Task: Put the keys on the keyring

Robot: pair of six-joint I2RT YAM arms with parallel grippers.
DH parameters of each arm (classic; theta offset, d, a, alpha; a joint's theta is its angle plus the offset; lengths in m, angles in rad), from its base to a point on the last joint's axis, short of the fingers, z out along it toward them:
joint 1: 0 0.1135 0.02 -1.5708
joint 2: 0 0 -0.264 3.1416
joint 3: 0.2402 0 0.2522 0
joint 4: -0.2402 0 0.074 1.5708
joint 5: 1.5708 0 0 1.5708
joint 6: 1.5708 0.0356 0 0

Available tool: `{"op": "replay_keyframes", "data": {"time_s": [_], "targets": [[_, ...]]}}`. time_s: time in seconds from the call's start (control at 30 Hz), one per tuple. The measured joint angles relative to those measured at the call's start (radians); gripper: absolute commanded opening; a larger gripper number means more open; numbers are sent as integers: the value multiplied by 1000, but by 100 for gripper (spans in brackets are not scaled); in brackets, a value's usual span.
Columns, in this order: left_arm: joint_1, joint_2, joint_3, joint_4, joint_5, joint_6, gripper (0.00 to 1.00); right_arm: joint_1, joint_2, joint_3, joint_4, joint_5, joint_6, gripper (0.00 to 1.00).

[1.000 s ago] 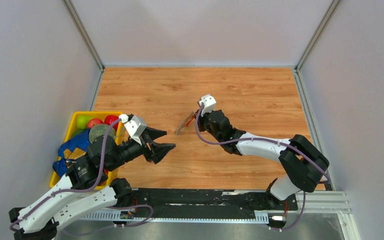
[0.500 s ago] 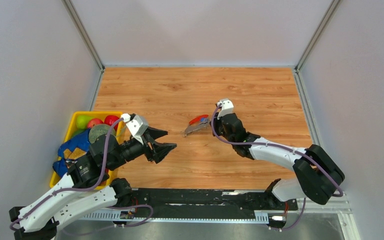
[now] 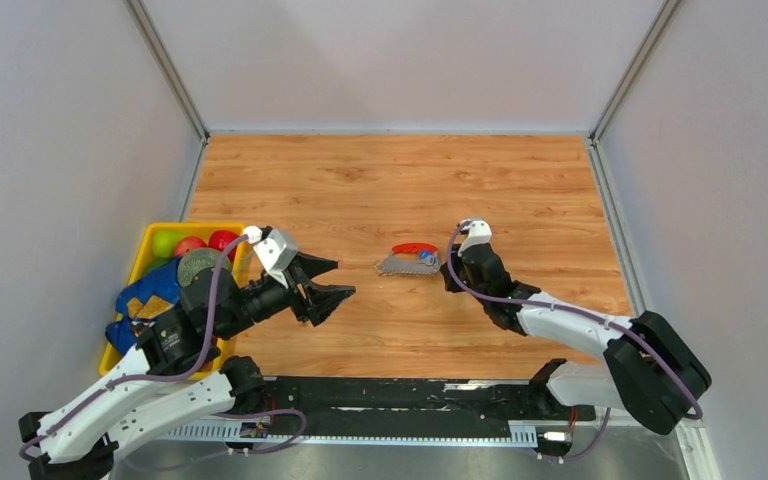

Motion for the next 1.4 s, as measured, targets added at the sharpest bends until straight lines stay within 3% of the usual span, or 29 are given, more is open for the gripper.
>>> {"op": "replay_keyframes", "data": {"time_s": [0.13, 0.27, 0.33, 0.6, 0.7, 0.77, 0.9, 1.03, 1.4], "targets": [[0, 8, -4, 1, 0, 0, 73, -6, -69, -53, -26, 9, 29, 8], [0, 19, -6, 0, -1, 0, 73, -16, -123, -70, -68, 27, 50, 36], [0, 21, -6, 1, -1, -1, 73, -20, -153, -71, -85, 39, 59, 45], [0, 19, -6, 0, -7, -3, 73, -48, -290, -71, -151, 66, 59, 62], [0, 19, -6, 0, -13, -3, 74, -50, -299, -39, -201, 60, 47, 80], [0, 19, -6, 0, -16, -2, 75, -50, -299, -5, -232, 50, 36, 98], [0, 20, -5, -1, -38, 1, 90, -50, -300, 79, -263, 51, 6, 100], [0, 34, 12, -10, -64, 13, 98, -50, -304, 161, -295, 68, -25, 100], [0, 130, 142, -11, -166, 44, 100, 5, -278, 402, -345, 103, -84, 100]]}}
